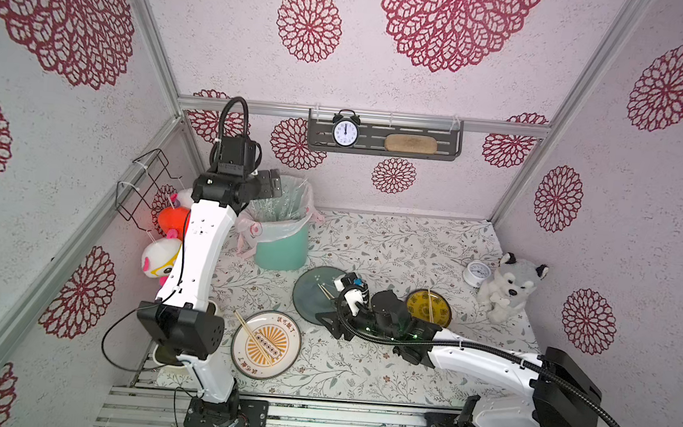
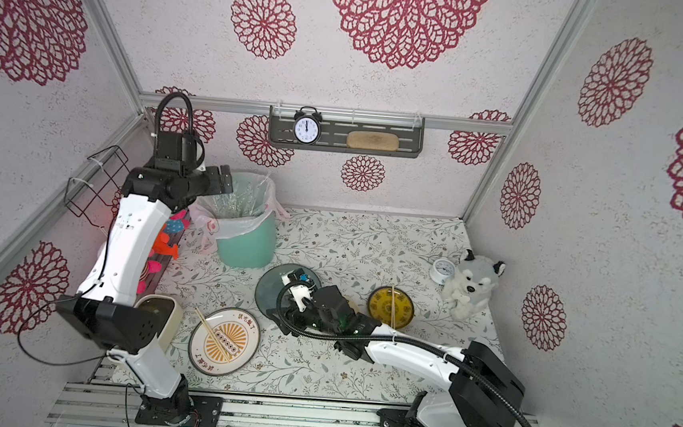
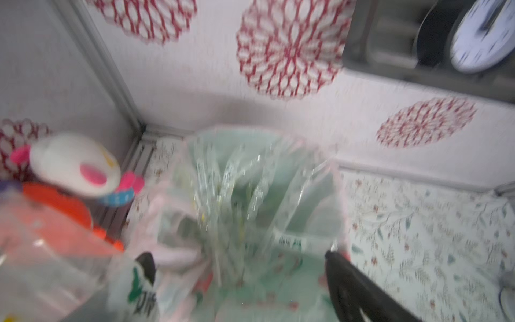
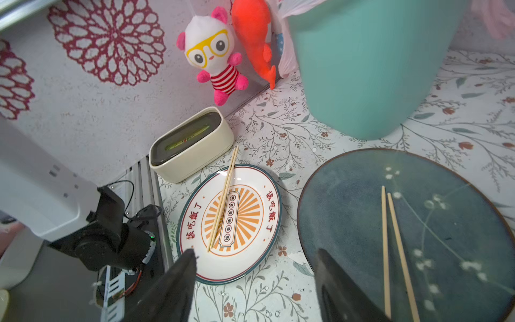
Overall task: Remove the packaging of disposable chopsticks
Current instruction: Place the packet bag in the trash bin, then reset both arms
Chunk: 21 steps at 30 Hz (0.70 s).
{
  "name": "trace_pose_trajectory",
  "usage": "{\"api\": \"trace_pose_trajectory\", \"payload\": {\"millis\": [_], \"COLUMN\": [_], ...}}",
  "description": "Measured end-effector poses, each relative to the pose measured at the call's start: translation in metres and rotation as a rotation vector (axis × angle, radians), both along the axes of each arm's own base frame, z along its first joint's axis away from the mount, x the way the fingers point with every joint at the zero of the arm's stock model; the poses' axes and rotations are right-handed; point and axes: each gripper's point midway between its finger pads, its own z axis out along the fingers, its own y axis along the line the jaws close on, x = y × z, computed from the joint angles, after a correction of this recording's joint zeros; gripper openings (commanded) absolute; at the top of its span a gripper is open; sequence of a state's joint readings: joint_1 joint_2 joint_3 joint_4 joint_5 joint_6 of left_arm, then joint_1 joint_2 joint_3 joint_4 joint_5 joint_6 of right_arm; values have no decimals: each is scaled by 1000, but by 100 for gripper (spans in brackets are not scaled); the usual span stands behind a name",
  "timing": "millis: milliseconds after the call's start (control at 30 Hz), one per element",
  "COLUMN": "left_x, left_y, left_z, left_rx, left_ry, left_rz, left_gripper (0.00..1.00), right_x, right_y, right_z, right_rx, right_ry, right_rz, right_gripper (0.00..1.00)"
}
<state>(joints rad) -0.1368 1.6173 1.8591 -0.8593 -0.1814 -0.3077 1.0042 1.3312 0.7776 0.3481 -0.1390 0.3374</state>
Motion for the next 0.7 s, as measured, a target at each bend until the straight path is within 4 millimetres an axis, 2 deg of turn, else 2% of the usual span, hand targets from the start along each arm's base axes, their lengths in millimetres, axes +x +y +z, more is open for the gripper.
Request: {"api": "trace_pose_trajectory", "payload": {"millis": [67,100,167,267,333,400,467,533,633,700], "left_x": [-40,-58,-97,-134,-152,-160,-161,-157,-147,-142], "left_y": [-7,-9,-13,-1,4,10,19,28,39,46], "left_z": [-17,-20,-15,-10,-26,-61,-111,-146,-175,-185], "left_rx": [8,10,4,-22,-35,-29,8,72,173,229], "left_ry": [-40,-63,-161,-309,-373,-391,-331,-264,-242,-261], "left_rz": [-21,-30,-55,-35,-24,-3,38,83,128,151], "left_gripper": [98,98,98,98,98,98,98,98,98,98], "right_x": [20,32,63,99,111,118,119,119,117,116], "right_y": [-26,-42,-85,-147,-177,-206,-234,-261,-304,-333], "right_z": [20,34,68,109,121,115,94,67,24,-5], "right_rx": [43,73,140,180,177,145,77,-10,-154,-247], "right_ry": [-22,-38,-80,-144,-178,-201,-217,-235,-273,-290], "right_rz": [-72,-117,-248,-457,-566,-679,-784,-874,-1007,-1088], "right_gripper": [91,91,98,98,98,98,98,98,98,98]}}
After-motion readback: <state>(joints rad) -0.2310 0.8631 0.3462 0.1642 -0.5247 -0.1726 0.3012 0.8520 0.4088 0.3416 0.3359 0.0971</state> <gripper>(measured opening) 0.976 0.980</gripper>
